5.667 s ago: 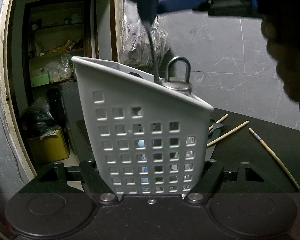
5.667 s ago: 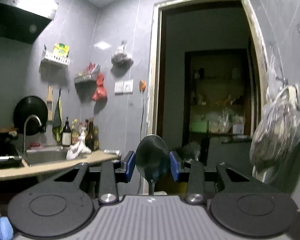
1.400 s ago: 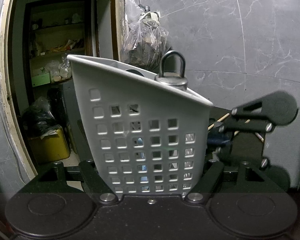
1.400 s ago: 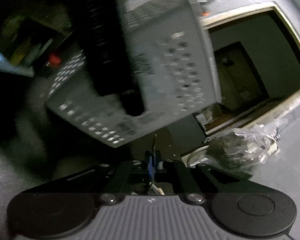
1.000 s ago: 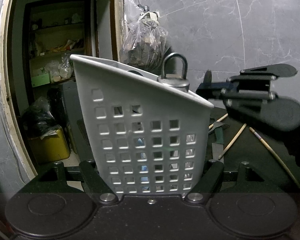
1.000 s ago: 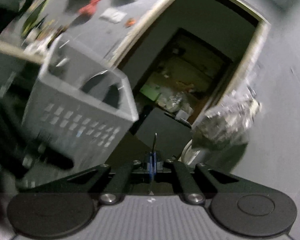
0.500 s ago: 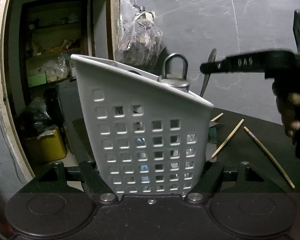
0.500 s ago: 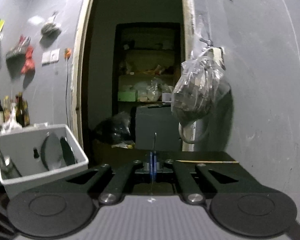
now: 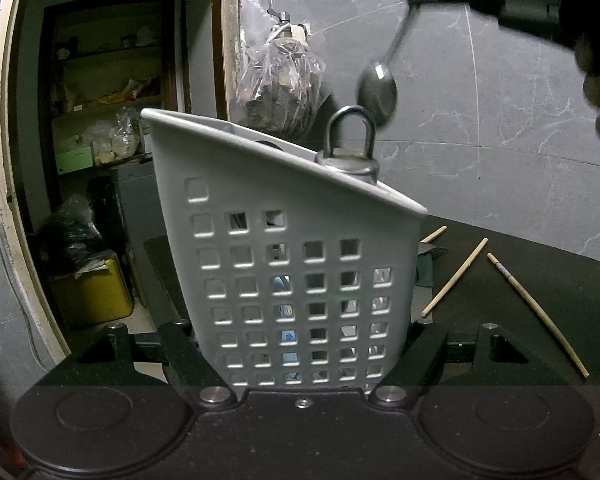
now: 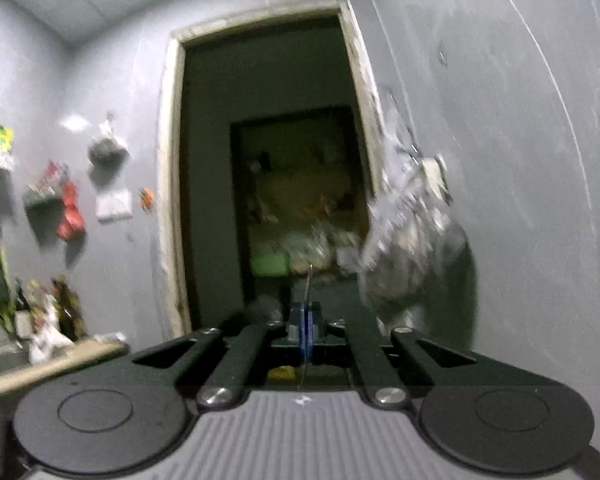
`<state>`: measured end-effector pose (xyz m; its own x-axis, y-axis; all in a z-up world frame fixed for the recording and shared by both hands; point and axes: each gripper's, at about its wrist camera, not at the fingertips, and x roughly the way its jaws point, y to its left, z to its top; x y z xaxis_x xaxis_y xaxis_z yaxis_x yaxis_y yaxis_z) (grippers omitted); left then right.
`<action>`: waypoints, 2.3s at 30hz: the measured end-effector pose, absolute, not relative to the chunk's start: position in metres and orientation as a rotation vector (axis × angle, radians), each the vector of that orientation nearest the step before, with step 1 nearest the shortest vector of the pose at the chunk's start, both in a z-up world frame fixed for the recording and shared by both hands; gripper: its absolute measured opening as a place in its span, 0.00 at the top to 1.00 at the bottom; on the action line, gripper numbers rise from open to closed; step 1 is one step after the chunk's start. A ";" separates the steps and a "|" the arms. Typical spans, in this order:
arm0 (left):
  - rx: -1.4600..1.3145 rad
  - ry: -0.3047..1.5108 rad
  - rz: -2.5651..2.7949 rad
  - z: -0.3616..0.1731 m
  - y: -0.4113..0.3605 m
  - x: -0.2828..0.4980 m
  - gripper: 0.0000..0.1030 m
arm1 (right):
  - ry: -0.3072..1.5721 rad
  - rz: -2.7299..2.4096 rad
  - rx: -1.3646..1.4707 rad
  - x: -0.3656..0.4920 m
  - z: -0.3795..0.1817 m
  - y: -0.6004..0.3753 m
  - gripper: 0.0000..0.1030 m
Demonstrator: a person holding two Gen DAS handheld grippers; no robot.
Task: Organize utensils
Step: 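Carry the small spoon over the caddy with the right gripper, then lower the small spoon into the caddy and open the right gripper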
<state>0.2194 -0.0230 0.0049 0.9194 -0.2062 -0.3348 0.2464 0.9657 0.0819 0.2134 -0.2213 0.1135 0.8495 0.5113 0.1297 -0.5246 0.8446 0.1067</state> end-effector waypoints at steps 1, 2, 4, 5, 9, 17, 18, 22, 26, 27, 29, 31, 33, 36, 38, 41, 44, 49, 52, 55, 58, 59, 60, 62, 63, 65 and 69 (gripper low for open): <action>0.124 0.330 -0.233 0.005 -0.023 0.219 0.25 | -0.114 0.564 0.135 0.211 0.118 -0.219 0.98; 0.124 0.330 -0.234 0.005 -0.023 0.219 0.25 | -0.137 0.577 0.128 0.206 0.122 -0.216 0.98; 0.123 0.330 -0.234 0.005 -0.023 0.219 0.25 | -0.168 0.601 0.109 0.200 0.129 -0.210 0.98; 0.123 0.330 -0.233 0.005 -0.023 0.219 0.25 | -0.172 0.625 0.109 0.199 0.132 -0.208 0.98; 0.123 0.331 -0.235 0.005 -0.023 0.219 0.25 | -0.143 0.692 0.107 0.200 0.134 -0.196 0.98; 0.123 0.331 -0.234 0.006 -0.022 0.221 0.25 | -0.049 0.756 0.064 0.206 0.118 -0.178 0.98; 0.123 0.330 -0.234 0.006 -0.023 0.221 0.25 | -0.040 0.760 0.061 0.206 0.116 -0.177 0.98; 0.123 0.330 -0.234 0.006 -0.023 0.221 0.25 | -0.005 0.770 0.054 0.208 0.108 -0.172 0.98; 0.123 0.330 -0.234 0.006 -0.022 0.220 0.25 | 0.041 0.775 0.043 0.212 0.101 -0.166 0.98; 0.123 0.330 -0.234 0.006 -0.022 0.220 0.25 | 0.050 0.776 0.041 0.213 0.099 -0.165 0.98; 0.122 0.330 -0.234 0.006 -0.022 0.221 0.25 | 0.072 0.776 0.040 0.215 0.095 -0.164 0.98; 0.122 0.331 -0.234 0.006 -0.023 0.221 0.25 | 0.090 0.775 0.045 0.218 0.092 -0.163 0.98; 0.123 0.330 -0.234 0.006 -0.022 0.220 0.25 | 0.110 0.776 0.053 0.222 0.089 -0.162 0.98; 0.123 0.330 -0.234 0.006 -0.022 0.221 0.25 | 0.140 0.774 0.059 0.227 0.084 -0.161 0.98; 0.122 0.330 -0.234 0.006 -0.022 0.220 0.25 | 0.156 0.772 0.055 0.229 0.082 -0.159 0.98; 0.122 0.331 -0.234 0.006 -0.023 0.220 0.25 | 0.173 0.772 0.049 0.232 0.078 -0.158 0.98; 0.122 0.330 -0.234 0.006 -0.023 0.220 0.25 | 0.186 0.772 0.045 0.233 0.075 -0.156 0.98; 0.122 0.330 -0.234 0.006 -0.023 0.221 0.25 | 0.198 0.774 0.041 0.233 0.072 -0.154 0.98; 0.122 0.330 -0.234 0.006 -0.023 0.221 0.25 | 0.205 0.775 0.039 0.234 0.072 -0.154 0.98; 0.122 0.330 -0.234 0.005 -0.023 0.220 0.25 | 0.216 0.775 0.039 0.236 0.070 -0.154 0.98; 0.122 0.330 -0.234 0.005 -0.023 0.220 0.25 | 0.228 0.775 0.038 0.237 0.068 -0.153 0.97; 0.122 0.330 -0.234 0.005 -0.023 0.220 0.25 | 0.234 0.775 0.038 0.238 0.066 -0.153 0.97; 0.122 0.330 -0.234 0.005 -0.023 0.220 0.25 | 0.239 0.775 0.038 0.239 0.065 -0.153 0.97; 0.122 0.330 -0.234 0.005 -0.023 0.220 0.25 | 0.251 0.776 0.035 0.241 0.063 -0.152 0.97; 0.122 0.330 -0.235 0.005 -0.023 0.220 0.25 | 0.256 0.777 0.034 0.242 0.062 -0.151 0.97; 0.122 0.330 -0.234 0.005 -0.023 0.220 0.25 | 0.264 0.779 0.028 0.242 0.060 -0.151 0.97; 0.122 0.330 -0.234 0.005 -0.023 0.220 0.25 | 0.264 0.785 0.021 0.242 0.059 -0.150 0.97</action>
